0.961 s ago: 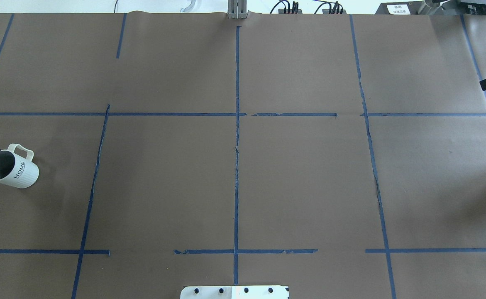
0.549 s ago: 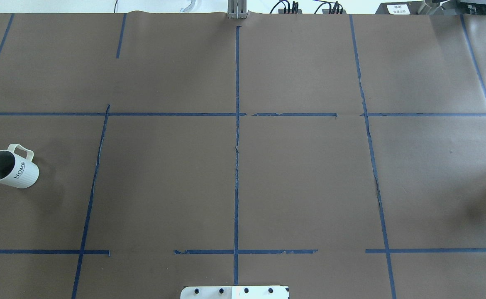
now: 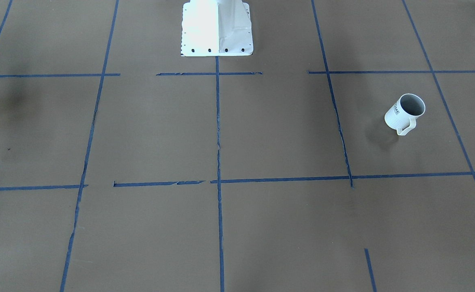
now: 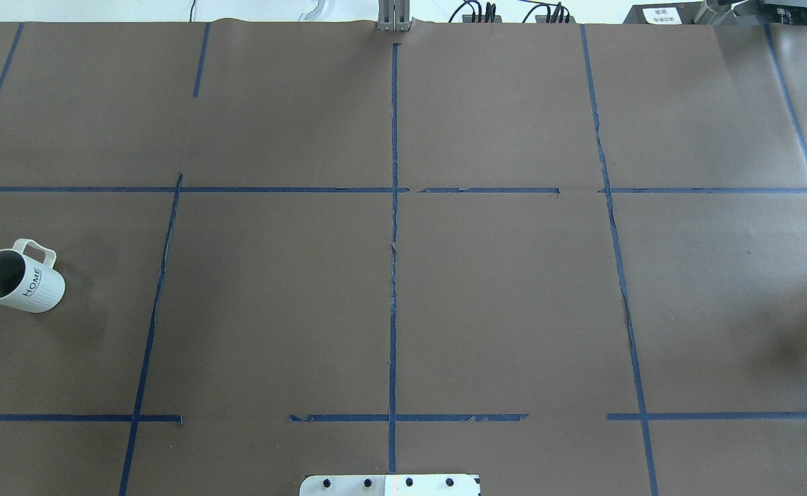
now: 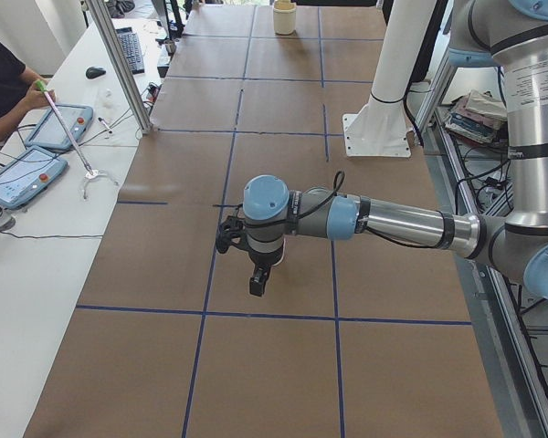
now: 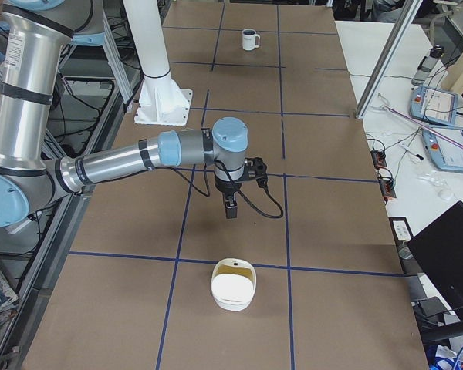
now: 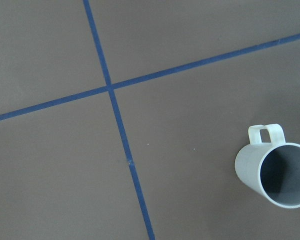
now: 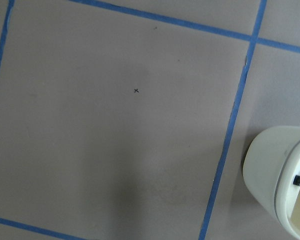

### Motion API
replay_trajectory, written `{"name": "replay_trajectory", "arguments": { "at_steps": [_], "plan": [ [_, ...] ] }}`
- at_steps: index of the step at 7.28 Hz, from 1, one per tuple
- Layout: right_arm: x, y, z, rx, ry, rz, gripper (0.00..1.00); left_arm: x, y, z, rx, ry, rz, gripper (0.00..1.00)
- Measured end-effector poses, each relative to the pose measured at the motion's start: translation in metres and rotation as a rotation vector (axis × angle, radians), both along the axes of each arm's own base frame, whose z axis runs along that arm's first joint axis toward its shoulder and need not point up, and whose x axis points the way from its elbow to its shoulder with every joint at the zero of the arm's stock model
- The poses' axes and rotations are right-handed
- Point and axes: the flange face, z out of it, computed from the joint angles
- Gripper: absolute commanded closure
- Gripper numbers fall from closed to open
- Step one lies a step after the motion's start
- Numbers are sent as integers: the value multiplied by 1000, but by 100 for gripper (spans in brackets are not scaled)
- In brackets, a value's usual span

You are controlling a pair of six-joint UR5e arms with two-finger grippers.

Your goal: Left arm hands cup to right arm to dump lemon

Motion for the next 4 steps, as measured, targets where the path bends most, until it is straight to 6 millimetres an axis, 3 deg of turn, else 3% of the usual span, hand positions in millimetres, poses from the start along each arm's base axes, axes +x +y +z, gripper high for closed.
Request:
{"name": "replay_trajectory", "arguments": {
  "at_steps": [1,4],
  "plan": [
    [2,8,10,-23,-5,-2,0,-3,12,13,-40,0,-4,0],
    [7,23,18,-37,-19,18,0,-1,19,22,-109,46,-47,0]
  ]
}}
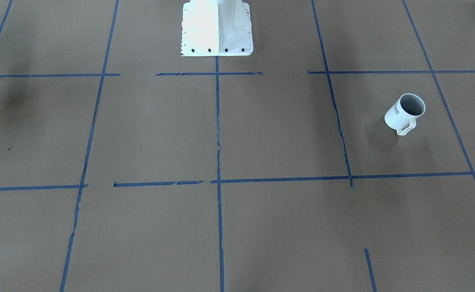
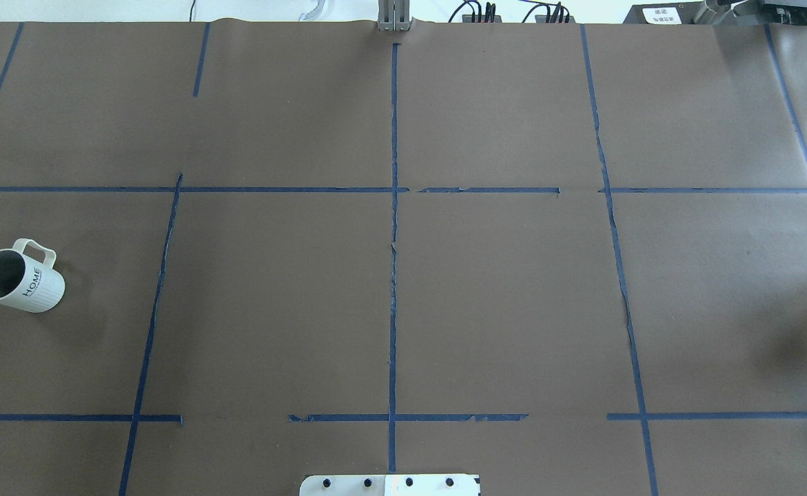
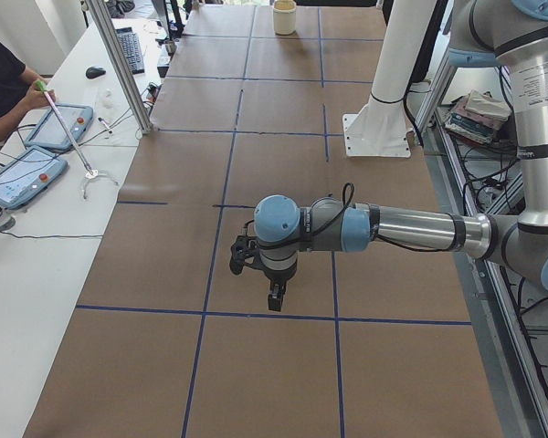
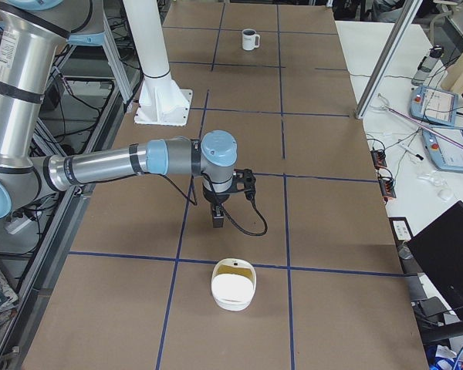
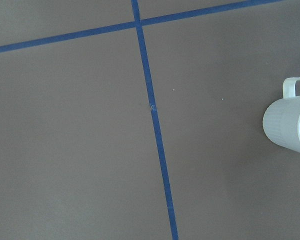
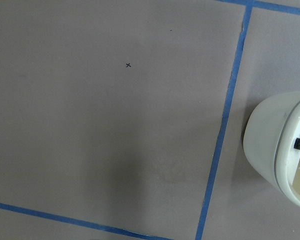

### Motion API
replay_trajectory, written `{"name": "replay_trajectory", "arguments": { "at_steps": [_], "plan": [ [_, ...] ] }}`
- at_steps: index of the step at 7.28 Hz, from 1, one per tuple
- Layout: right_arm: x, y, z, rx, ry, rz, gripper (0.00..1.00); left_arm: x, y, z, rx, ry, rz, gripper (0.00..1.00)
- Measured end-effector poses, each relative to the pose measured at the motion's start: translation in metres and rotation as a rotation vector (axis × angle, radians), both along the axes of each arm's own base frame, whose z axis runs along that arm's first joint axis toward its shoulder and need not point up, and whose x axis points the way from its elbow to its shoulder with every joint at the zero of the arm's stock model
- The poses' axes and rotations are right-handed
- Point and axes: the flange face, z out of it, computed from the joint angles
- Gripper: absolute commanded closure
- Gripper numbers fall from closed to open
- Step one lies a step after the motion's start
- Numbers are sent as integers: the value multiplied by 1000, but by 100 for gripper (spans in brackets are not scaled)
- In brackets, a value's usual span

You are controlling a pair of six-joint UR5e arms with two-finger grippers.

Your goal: Left arm hands cup to right arm to dump lemon

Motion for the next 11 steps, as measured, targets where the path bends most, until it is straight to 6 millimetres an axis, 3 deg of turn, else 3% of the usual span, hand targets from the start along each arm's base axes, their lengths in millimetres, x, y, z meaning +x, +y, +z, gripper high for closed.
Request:
{"name": "replay_trajectory", "arguments": {
  "at_steps": [3,4,8,11],
  "plan": [
    [3,12,36,7,-4,35,0,1,0,0,-10,10,-8,0],
    [3,14,39,-4,-8,87,0,1,0,1,-12,10,-8,0],
    [9,20,37,-27,-35,194,0,1,-1,-1,-11,10,-14,0],
    [-8,16,35,-41,-26,141,0,1,-4,-8,-39,8,-51,0]
  ]
}}
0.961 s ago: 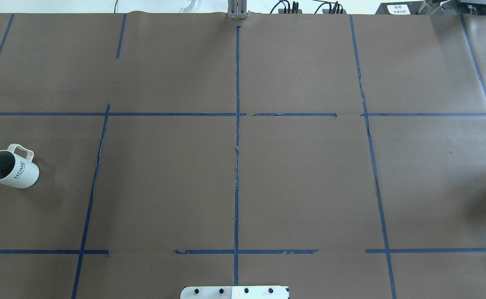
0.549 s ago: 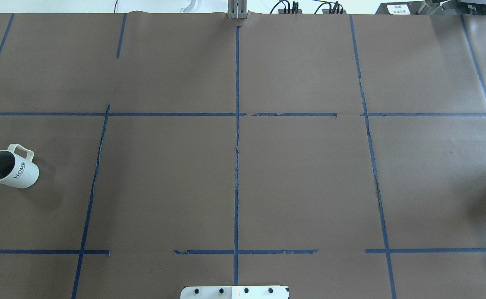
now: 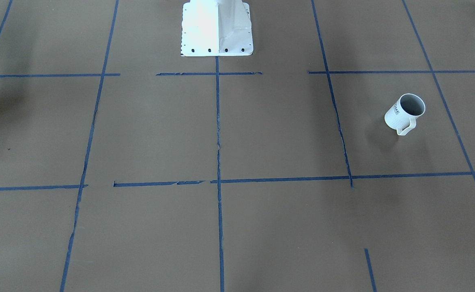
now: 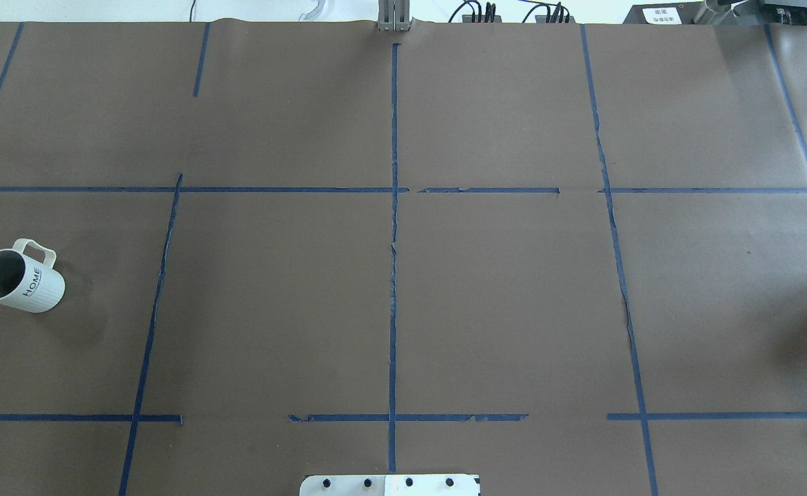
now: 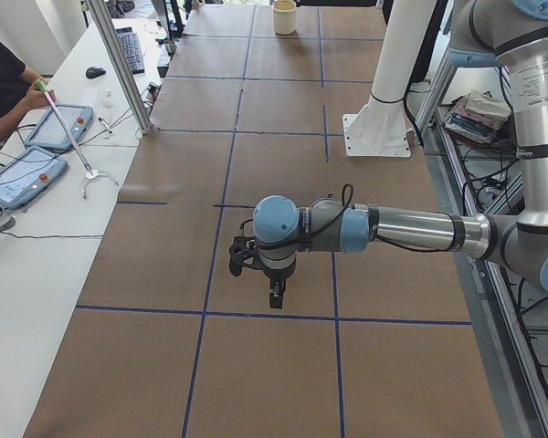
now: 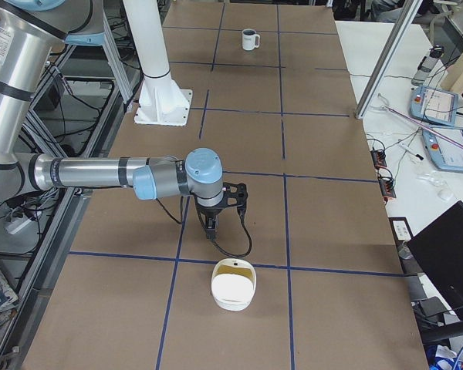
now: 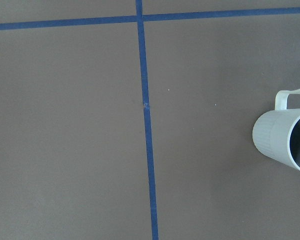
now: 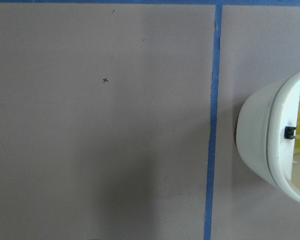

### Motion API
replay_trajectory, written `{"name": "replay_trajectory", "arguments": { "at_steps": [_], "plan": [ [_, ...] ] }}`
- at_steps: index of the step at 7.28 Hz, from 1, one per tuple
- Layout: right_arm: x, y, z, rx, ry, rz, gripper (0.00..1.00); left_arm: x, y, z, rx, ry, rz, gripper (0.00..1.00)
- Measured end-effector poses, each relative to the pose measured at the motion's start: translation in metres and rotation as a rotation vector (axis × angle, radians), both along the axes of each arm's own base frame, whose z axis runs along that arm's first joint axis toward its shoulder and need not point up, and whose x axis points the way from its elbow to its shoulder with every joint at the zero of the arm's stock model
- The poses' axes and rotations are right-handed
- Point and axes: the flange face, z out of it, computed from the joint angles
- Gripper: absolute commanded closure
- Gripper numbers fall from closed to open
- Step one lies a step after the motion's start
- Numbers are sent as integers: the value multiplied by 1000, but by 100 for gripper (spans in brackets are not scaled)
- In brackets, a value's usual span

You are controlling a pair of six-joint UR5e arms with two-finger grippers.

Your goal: Left arm hands cup to right arm to dump lemon

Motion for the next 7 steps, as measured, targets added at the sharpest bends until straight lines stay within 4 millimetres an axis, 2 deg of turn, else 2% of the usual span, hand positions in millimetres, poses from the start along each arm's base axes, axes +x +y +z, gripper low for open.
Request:
{"name": "replay_trajectory", "arguments": {
  "at_steps": [3,7],
  "plan": [
    [-19,-3,-2,19,27,-60,0,-1,2,1,8,-17,4,0],
    [-20,-4,-2,34,52,-68,0,-7,3,1,71,-95,56,0]
  ]
}}
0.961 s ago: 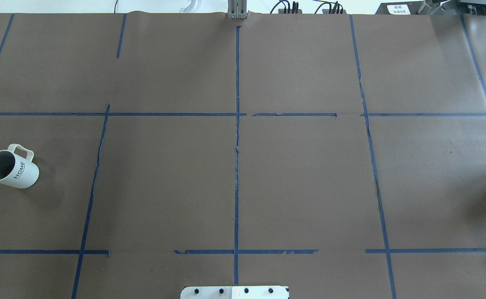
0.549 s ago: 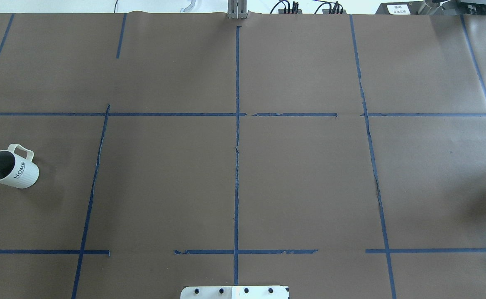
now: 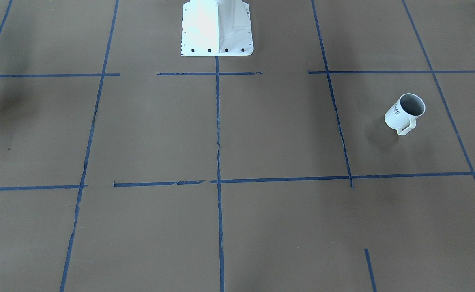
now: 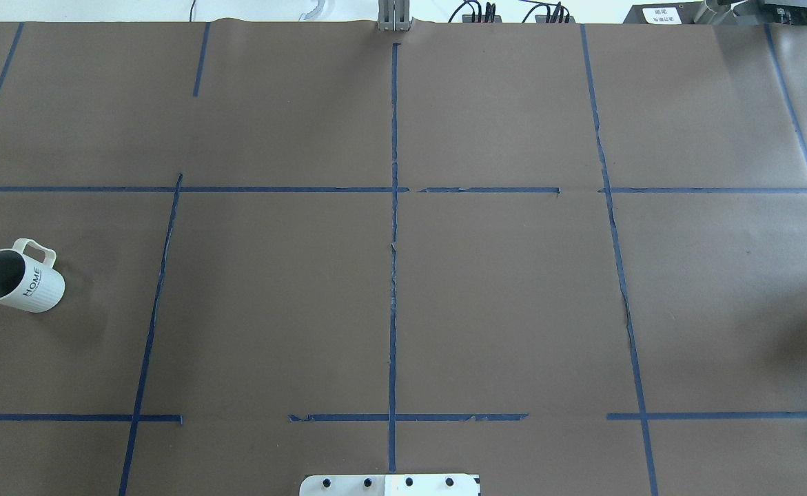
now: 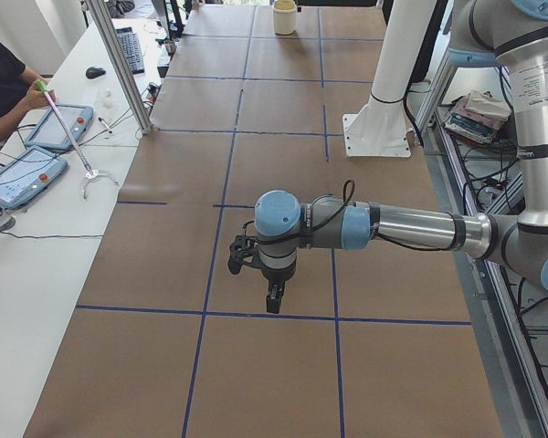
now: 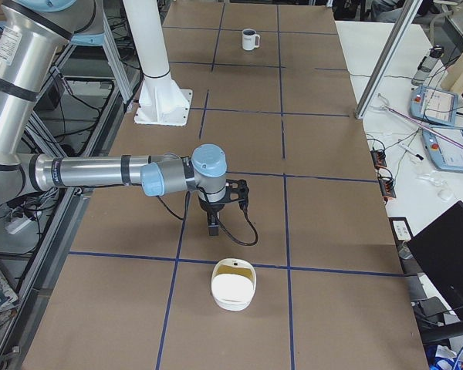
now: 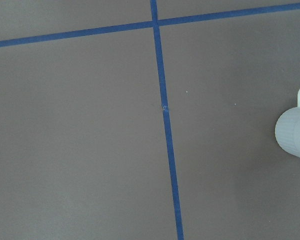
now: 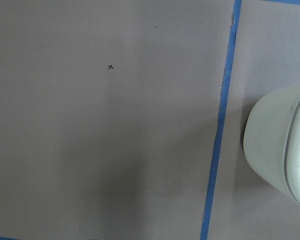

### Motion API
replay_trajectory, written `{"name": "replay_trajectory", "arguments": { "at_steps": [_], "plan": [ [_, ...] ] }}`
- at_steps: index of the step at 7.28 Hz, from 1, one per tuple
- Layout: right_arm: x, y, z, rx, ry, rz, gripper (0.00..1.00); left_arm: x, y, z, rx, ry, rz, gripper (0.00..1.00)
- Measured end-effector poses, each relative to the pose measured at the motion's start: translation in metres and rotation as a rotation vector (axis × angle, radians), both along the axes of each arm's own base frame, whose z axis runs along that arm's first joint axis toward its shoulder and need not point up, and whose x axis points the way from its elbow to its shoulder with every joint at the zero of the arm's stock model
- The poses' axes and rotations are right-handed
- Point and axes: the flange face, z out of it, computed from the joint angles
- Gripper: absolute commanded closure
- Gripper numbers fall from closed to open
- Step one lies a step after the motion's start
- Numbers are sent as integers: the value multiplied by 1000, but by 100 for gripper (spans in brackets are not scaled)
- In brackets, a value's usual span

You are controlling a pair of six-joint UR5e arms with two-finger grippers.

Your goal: Left arm hands cup to right arm to dump lemon

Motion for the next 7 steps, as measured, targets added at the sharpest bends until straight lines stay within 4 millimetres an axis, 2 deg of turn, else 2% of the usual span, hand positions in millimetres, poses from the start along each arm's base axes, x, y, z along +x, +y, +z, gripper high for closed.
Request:
{"name": "replay_trajectory", "arguments": {
  "at_steps": [4,7],
  "plan": [
    [0,0,1,0,-1,0,0,4,5,-3,-1,57,3,0],
    [19,0,4,-22,-37,56,0,5,4,2,-9,62,7,0]
  ]
}}
